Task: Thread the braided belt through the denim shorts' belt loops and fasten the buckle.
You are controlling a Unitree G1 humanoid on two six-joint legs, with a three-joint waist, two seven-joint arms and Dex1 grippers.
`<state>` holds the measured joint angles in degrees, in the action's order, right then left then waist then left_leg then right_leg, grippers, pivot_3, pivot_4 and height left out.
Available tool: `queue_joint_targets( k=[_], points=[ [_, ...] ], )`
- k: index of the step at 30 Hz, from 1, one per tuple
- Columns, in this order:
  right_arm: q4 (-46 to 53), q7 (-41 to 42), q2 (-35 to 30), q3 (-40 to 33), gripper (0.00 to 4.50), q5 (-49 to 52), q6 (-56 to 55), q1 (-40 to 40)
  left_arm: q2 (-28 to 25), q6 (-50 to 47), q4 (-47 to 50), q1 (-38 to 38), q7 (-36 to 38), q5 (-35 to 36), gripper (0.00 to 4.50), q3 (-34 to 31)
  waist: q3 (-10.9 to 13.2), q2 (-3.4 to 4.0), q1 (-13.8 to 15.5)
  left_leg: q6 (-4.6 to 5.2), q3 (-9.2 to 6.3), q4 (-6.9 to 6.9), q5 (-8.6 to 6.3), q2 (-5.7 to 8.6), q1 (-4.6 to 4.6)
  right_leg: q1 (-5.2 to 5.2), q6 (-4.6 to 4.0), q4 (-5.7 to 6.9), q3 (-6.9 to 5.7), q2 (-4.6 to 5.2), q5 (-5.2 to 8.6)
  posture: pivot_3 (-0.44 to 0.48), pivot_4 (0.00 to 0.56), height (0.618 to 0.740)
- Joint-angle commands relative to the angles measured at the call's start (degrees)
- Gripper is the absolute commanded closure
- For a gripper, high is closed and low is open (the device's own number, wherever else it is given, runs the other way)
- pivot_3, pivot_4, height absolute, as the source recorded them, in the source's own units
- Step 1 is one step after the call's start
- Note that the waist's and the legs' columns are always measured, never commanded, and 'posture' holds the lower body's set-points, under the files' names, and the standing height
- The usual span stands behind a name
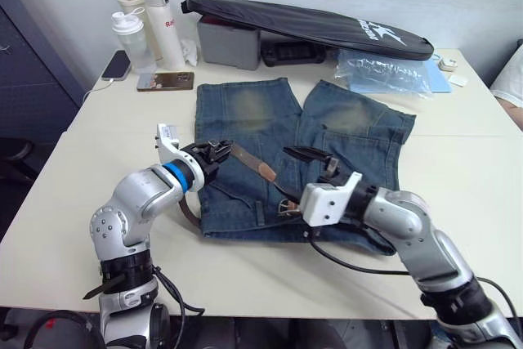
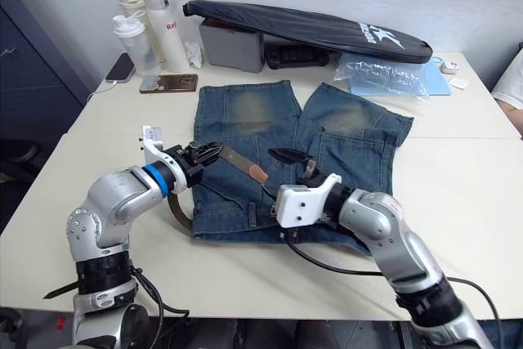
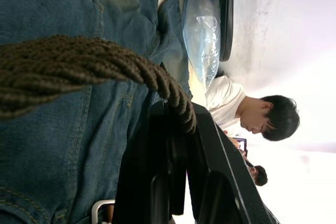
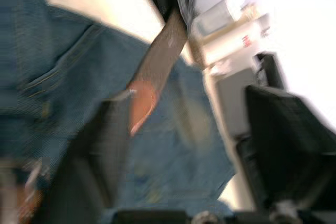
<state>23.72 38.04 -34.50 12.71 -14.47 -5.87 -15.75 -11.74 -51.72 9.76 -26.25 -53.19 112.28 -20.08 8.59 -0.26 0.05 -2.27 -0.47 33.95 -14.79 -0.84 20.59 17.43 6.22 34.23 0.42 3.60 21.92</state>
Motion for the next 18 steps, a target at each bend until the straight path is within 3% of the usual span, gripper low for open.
queue_joint_targets(
  k=[1,9,18],
  points=[
    [5.25,4.08,-2.01,-1.97,0.09,5.60,2.50,2.93,-1.66,-3.25,-0.75,-0.82,4.06,0.72,4.50,-1.53,0.00,0.00,0.01,0.00,0.00,-0.02,0.00,0.00,0.00,-0.01,0.00,-0.02,0.00,-0.01,0.00,0.000,0.150,0.740],
    [5.18,4.86,-3.81,1.12,0.09,1.50,1.13,7.86,-5.60,-8.13,-4.71,-2.19,9.27,0.72,4.50,-2.51,0.01,0.00,-0.11,-0.03,0.02,-0.05,-0.01,-0.04,-0.01,0.00,0.00,-0.04,0.03,-0.04,0.00,0.000,0.150,0.740],
    [-1.70,2.54,-3.47,3.65,0.09,-5.80,-3.88,7.29,-9.06,-10.70,-7.38,-2.77,11.31,0.72,4.50,-1.16,0.03,0.00,-0.06,-0.05,0.00,-0.08,-0.01,-0.04,0.00,0.00,-0.01,-0.09,0.03,-0.01,0.01,0.000,0.150,0.740]
  ],
)
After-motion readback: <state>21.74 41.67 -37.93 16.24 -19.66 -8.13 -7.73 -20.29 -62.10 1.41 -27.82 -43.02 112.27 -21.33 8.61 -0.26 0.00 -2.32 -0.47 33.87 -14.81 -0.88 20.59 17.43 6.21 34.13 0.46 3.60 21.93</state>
